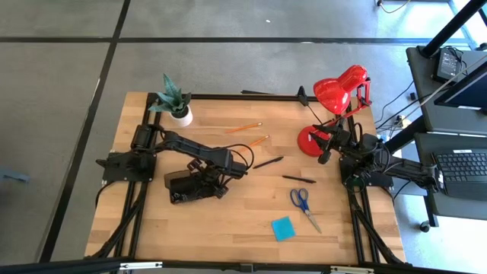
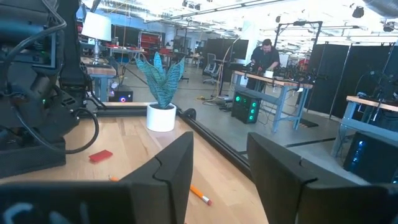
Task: Pick and place office supplies into organizer
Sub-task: Put the left black pen into the back left compartment of the desk organizer
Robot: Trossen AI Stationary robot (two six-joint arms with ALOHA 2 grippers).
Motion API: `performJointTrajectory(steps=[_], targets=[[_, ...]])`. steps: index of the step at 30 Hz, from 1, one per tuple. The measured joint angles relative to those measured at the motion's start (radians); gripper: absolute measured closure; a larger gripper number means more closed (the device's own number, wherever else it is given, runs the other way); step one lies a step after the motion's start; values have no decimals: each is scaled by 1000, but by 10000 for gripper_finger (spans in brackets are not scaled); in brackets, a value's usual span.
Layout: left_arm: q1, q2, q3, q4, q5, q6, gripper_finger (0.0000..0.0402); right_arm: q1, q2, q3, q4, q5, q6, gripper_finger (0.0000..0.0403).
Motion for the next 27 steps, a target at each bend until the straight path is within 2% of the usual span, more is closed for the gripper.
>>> performJointTrajectory(steps=[7, 12, 19, 23, 27], targets=[[0, -2, 40, -128, -3, 32, 374, 0, 0, 0, 0, 0, 0, 249], [0, -3, 121, -243, -3, 84, 374, 0, 0, 0, 0, 0, 0, 249], [0, -13, 288, -296, -11, 281, 374, 0, 0, 0, 1, 0, 3, 249], [-2, -71, 355, -232, -100, 370, 374, 0, 0, 0, 2, 0, 3, 249], [-19, -189, 357, -141, -280, 414, 374, 0, 0, 0, 3, 0, 3, 249]])
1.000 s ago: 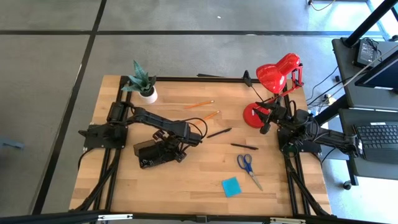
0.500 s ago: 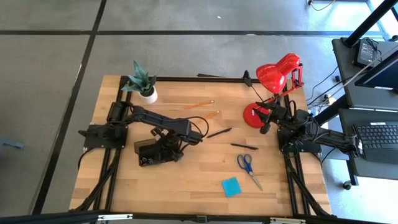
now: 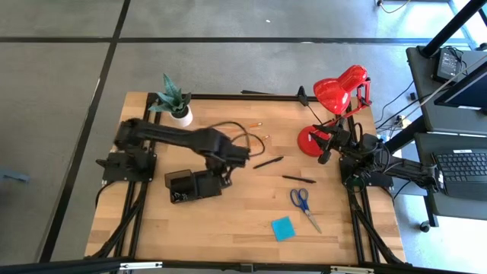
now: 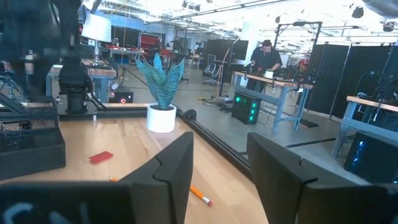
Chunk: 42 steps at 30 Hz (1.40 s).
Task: Pick and place office supplies into organizer
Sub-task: Put the left black pen into the back left compartment of the desk organizer
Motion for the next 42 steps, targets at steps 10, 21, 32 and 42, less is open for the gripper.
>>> performJointTrajectory(steps=[10, 21, 32, 42], targets=[[-165, -357, -137, 207, -508, -45, 374, 0, 0, 0, 2, 0, 7, 249], [-408, -717, -696, 535, -748, -302, 374, 0, 0, 0, 8, 0, 36, 249], [-605, -875, -1037, 684, -905, -480, 374, 0, 0, 0, 7, 0, 61, 249], [-720, -888, -1171, 684, -904, -682, 374, 0, 0, 0, 7, 0, 61, 249]])
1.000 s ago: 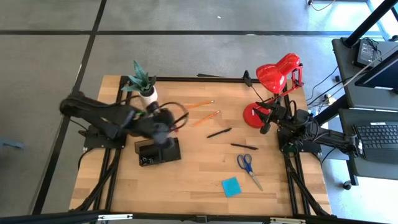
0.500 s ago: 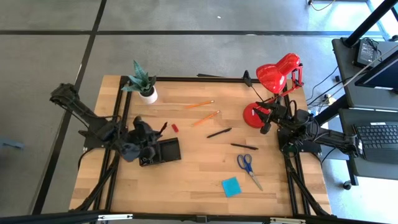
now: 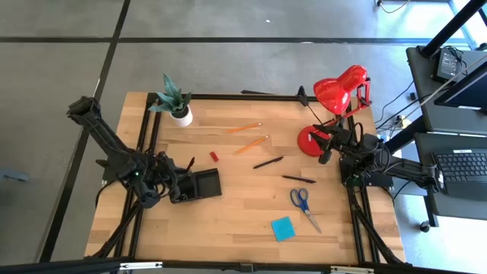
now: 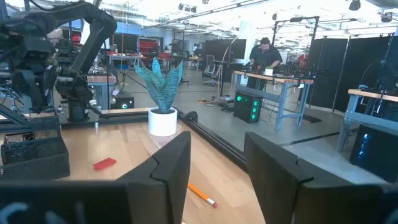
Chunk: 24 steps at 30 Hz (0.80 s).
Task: Pick and place office supplies into organizer
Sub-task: Put the left black pen into the back left compartment of the desk organizer
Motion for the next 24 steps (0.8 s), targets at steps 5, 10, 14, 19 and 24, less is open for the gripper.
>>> performJointTrajectory(steps=[5, 10, 14, 19, 24], targets=[[-31, 2, -56, -4, 52, -98, 374, 0, 0, 0, 0, 0, 12, 249], [-46, 3, -108, -5, 97, -153, 374, 0, 0, 0, 0, 0, 41, 249], [-48, 2, -123, -1, 115, -138, 374, 0, 0, 0, 0, 0, 49, 249], [-47, 3, -125, -3, 144, -72, 374, 0, 0, 0, 0, 0, 49, 249], [-47, 2, -125, -4, 165, -68, 366, 0, 0, 0, 0, 0, 48, 249]])
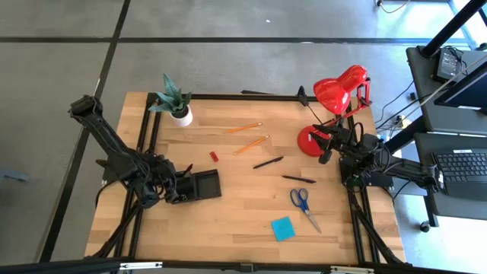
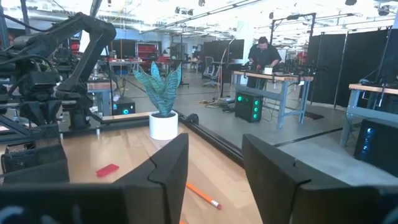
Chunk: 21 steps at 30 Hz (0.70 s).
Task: Pick and place office supplies into organizer
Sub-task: Put the left black pen into the back left compartment of the desk organizer
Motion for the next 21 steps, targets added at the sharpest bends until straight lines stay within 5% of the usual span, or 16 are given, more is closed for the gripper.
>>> performJointTrajectory(steps=[7, 21], targets=[[0, 0, 0, 9, -10, -30, 329, 0, 0, 0, 0, 0, -8, 249], [0, -66, 42, -8, 18, 29, 327, 0, 0, 0, 0, 0, -29, 249]])
